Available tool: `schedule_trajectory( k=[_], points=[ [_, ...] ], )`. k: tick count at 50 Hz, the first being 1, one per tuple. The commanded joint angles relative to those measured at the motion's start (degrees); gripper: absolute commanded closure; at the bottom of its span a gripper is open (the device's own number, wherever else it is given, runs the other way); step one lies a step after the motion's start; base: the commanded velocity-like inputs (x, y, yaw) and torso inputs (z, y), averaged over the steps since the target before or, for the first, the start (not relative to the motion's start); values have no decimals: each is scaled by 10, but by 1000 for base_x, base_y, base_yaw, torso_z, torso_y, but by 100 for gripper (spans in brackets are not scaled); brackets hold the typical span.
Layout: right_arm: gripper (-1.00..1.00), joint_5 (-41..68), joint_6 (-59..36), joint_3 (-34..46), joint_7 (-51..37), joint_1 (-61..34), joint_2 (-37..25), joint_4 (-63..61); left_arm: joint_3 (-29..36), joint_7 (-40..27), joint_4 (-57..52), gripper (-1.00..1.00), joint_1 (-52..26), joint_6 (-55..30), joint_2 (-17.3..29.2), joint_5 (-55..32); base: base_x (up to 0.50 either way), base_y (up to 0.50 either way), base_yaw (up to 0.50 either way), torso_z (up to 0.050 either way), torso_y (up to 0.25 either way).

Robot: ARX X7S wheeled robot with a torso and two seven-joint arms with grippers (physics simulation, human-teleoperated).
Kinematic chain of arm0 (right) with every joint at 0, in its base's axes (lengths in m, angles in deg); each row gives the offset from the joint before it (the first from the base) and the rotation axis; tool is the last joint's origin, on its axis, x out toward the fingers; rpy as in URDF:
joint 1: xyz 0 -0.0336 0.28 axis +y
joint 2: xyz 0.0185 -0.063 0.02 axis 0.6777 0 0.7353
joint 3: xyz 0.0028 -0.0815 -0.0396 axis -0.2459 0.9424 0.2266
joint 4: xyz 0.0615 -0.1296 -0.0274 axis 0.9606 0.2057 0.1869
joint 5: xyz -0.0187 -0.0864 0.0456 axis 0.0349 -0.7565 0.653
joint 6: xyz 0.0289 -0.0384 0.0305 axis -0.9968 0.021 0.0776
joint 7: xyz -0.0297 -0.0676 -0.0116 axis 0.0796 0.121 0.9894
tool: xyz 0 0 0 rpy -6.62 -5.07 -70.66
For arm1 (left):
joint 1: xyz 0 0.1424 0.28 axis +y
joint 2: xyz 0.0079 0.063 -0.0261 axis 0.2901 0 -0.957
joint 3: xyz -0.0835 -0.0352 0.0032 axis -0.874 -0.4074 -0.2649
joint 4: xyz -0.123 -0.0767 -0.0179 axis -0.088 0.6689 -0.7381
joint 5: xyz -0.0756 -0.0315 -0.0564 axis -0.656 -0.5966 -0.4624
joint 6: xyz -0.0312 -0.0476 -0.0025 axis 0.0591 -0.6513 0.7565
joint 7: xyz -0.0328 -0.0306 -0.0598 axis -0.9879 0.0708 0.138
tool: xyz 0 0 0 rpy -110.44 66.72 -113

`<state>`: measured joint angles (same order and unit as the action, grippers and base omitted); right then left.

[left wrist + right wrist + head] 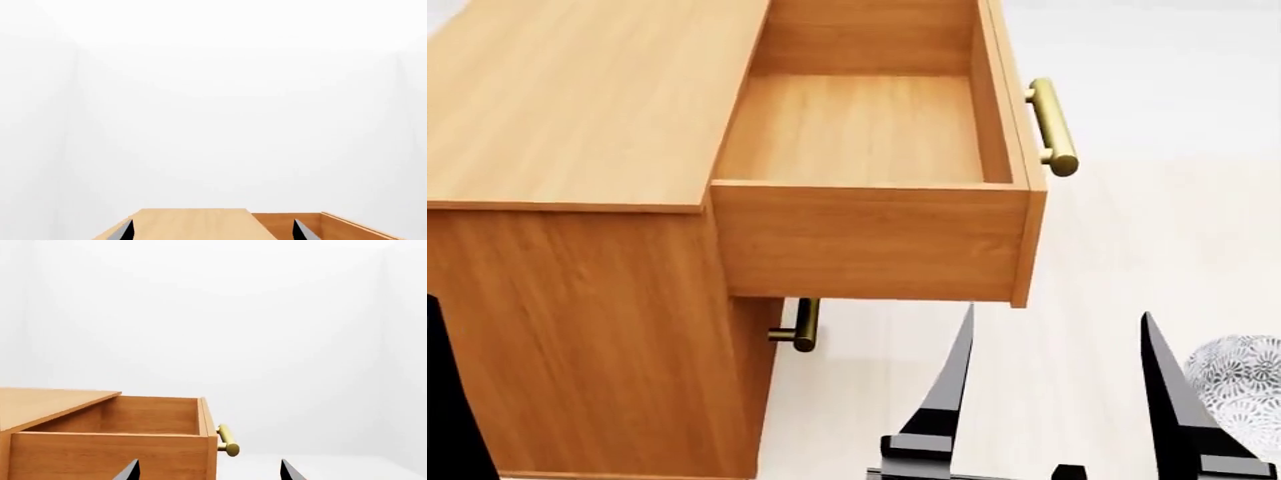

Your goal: Put the bowl on top of the cabinet.

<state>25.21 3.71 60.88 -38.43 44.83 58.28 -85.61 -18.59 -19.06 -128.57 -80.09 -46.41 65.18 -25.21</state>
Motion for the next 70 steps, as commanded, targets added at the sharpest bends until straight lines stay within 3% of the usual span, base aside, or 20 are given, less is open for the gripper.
schedule_trajectory(
  k=[1, 22, 41, 53, 56, 70],
  points=[
    [-100, 2, 0, 3, -4, -1, -3, -1, 3, -10, -3, -100, -1, 6, 9, -6, 0, 0, 0, 50, 0],
    [-100, 8, 0, 3, -12, -1, -10, -2, 11, -6, 17, -100, 1, 42, 9, -8, 0, 0, 0, 50, 0],
    [-100, 24, -18, -14, -28, 2, -11, 6, 23, -19, 18, -100, -10, 19, 6, -6, 0, 0, 0, 0, 0],
    [-100, 131, 77, -162, -85, 43, 85, 77, 60, 0, 45, -100, 7, 52, -10, 32, 0, 0, 0, 0, 0],
    [-100, 130, 84, -168, -102, 42, 91, 90, 47, -9, 29, -100, -15, 21, -7, 3, 0, 0, 0, 0, 0],
    [-100, 135, 126, -160, -165, 21, 106, 150, 41, -17, 29, -100, -11, 24, -2, 1, 0, 0, 0, 0, 0]
  ],
)
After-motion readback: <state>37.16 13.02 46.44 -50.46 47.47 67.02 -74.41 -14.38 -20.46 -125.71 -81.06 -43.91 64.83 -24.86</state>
